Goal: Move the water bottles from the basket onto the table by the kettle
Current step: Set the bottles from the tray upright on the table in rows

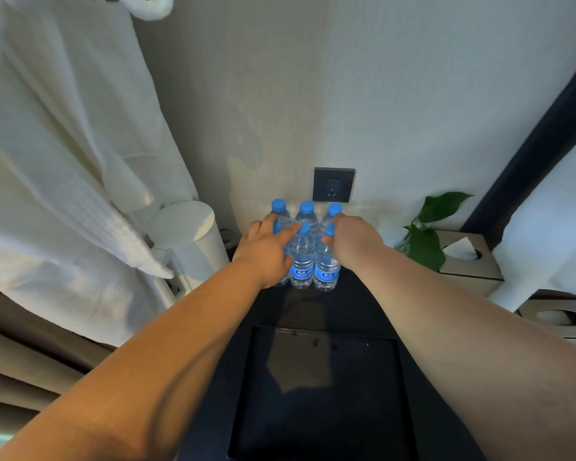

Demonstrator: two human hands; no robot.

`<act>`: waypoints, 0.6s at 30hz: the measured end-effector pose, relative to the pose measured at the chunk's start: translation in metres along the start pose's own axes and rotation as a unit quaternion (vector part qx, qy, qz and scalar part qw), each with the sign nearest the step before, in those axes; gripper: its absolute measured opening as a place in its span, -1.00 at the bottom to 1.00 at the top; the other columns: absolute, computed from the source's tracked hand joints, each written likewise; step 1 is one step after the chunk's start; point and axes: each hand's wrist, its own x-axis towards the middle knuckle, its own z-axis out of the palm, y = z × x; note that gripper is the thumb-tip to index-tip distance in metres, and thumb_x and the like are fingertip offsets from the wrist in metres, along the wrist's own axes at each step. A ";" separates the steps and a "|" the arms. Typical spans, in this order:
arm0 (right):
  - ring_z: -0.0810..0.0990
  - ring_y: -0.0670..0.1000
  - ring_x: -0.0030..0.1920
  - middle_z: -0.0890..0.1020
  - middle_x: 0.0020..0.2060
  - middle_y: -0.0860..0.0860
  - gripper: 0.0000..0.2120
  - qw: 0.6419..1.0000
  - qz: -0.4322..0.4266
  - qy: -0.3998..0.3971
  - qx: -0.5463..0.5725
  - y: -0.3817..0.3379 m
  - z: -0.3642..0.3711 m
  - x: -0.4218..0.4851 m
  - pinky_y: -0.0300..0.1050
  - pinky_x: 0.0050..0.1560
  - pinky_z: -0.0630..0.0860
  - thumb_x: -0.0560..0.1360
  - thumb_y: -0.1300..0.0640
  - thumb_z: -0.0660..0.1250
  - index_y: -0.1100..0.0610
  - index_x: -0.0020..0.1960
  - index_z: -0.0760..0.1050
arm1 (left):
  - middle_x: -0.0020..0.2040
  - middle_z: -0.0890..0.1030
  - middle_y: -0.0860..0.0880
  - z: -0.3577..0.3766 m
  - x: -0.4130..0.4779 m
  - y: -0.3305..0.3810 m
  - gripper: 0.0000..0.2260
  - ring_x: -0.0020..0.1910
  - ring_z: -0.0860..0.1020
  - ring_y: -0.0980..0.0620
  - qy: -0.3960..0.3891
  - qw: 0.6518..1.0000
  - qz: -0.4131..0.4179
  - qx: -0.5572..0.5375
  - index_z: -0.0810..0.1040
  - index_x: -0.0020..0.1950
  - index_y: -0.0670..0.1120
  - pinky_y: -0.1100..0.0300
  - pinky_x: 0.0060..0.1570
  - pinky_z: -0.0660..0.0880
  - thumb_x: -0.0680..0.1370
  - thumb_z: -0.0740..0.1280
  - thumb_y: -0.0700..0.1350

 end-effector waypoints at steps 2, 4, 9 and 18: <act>0.61 0.17 0.12 0.63 0.15 0.15 -0.56 1.000 0.005 -0.002 0.002 0.000 0.001 0.001 -0.03 -0.06 0.41 0.67 -0.06 0.36 0.19 0.42 0.42 | 0.64 0.03 -0.06 0.000 0.000 0.000 -0.34 0.57 0.09 -0.20 -0.004 1.000 0.000 -0.008 0.06 0.65 0.26 -0.19 0.51 0.25 0.62 0.30 0.11; 0.61 0.18 0.14 0.63 0.16 0.16 -0.55 1.000 0.007 0.000 0.007 0.000 0.002 0.002 -0.03 -0.04 0.42 0.67 -0.05 0.36 0.19 0.43 0.41 | 0.64 0.03 -0.06 0.000 0.000 -0.001 -0.34 0.57 0.09 -0.19 -0.005 1.000 0.001 -0.013 0.06 0.65 0.26 -0.18 0.51 0.24 0.62 0.30 0.11; 0.61 0.19 0.16 0.63 0.19 0.16 -0.55 1.000 0.007 0.004 0.008 0.001 0.004 0.001 -0.03 -0.01 0.45 0.67 -0.05 0.35 0.18 0.45 0.41 | 0.64 0.02 -0.05 0.002 0.001 -0.003 -0.33 0.57 0.09 -0.20 -0.007 1.000 0.004 -0.005 0.04 0.65 0.26 -0.19 0.51 0.24 0.62 0.30 0.12; 0.62 0.18 0.10 0.63 0.17 0.13 -0.53 0.999 0.013 0.011 0.030 0.017 0.010 -0.011 -0.03 -0.10 0.42 0.64 -0.08 0.35 0.17 0.41 0.40 | 0.66 -0.14 0.00 0.001 -0.008 -0.003 -0.18 0.60 0.07 -0.25 -0.004 0.998 -0.020 -0.054 -0.13 0.61 0.33 -0.22 0.51 0.23 0.55 0.37 0.17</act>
